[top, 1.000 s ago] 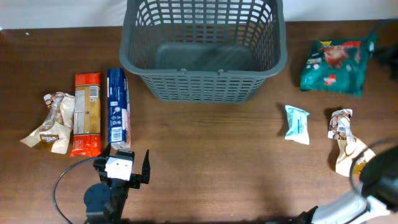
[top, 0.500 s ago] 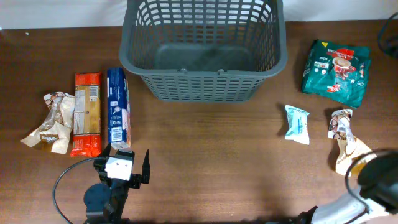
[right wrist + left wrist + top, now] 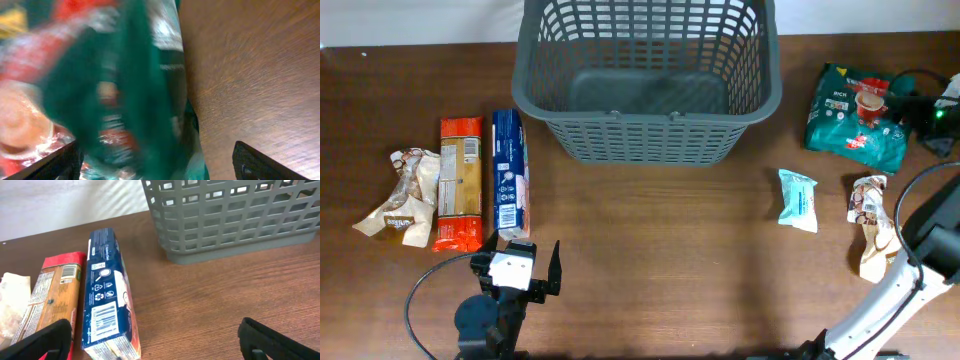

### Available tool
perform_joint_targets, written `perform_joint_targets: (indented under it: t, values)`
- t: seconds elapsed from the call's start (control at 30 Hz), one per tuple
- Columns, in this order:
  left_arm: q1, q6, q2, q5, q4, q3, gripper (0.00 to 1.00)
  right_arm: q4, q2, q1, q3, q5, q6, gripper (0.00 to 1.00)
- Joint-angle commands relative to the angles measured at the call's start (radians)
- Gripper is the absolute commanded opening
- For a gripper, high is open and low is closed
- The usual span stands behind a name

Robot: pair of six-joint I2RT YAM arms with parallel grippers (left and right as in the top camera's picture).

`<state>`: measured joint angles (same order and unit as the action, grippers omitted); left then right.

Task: Pack container
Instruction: 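Grasp the green Nescafé pouch with the right gripper and lift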

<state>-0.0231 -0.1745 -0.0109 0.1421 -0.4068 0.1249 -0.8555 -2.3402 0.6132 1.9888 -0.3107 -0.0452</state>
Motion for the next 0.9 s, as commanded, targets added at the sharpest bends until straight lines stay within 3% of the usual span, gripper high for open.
perform_joint_targets:
  t: [0.0, 0.07, 0.13, 0.2, 0.23, 0.27, 0.47, 0.77, 0.87]
  values:
    - [-0.006, 0.002, 0.005, -0.004, -0.001, -0.004, 0.99, 0.006, -0.061, -0.018, -0.009, -0.008, 0.019, 0.92]
    - [-0.006, 0.002, 0.005, -0.004, -0.001, -0.004, 0.99, 0.011, -0.091, -0.029, -0.009, -0.036, 0.019, 0.92]
    - [-0.006, 0.002, 0.005, -0.004, -0.001, -0.004, 0.99, 0.010, -0.111, -0.039, -0.009, -0.038, 0.018, 0.81]
    - [-0.006, 0.002, 0.005, -0.004, -0.001, -0.004, 0.99, 0.008, -0.126, -0.047, -0.010, -0.045, 0.018, 0.46]
    - [-0.006, 0.002, 0.005, -0.004, -0.001, -0.004, 0.99, 0.008, -0.128, -0.049, -0.009, -0.048, 0.013, 0.38]
    - [-0.006, 0.002, 0.005, -0.004, 0.000, -0.004, 0.99, 0.008, -0.130, -0.050, -0.009, -0.049, 0.003, 0.06]
    - [-0.006, 0.002, 0.005, -0.004, 0.000, -0.004, 0.99, -0.006, -0.134, -0.050, -0.009, -0.068, -0.070, 0.04]
    - [-0.006, 0.002, 0.005, -0.004, -0.001, -0.004, 0.99, -0.022, -0.042, -0.021, 0.004, -0.435, -0.072, 0.04]
    - [-0.006, 0.002, 0.005, -0.004, -0.001, -0.004, 0.99, -0.019, 0.032, -0.024, 0.009, -0.465, -0.072, 0.04]
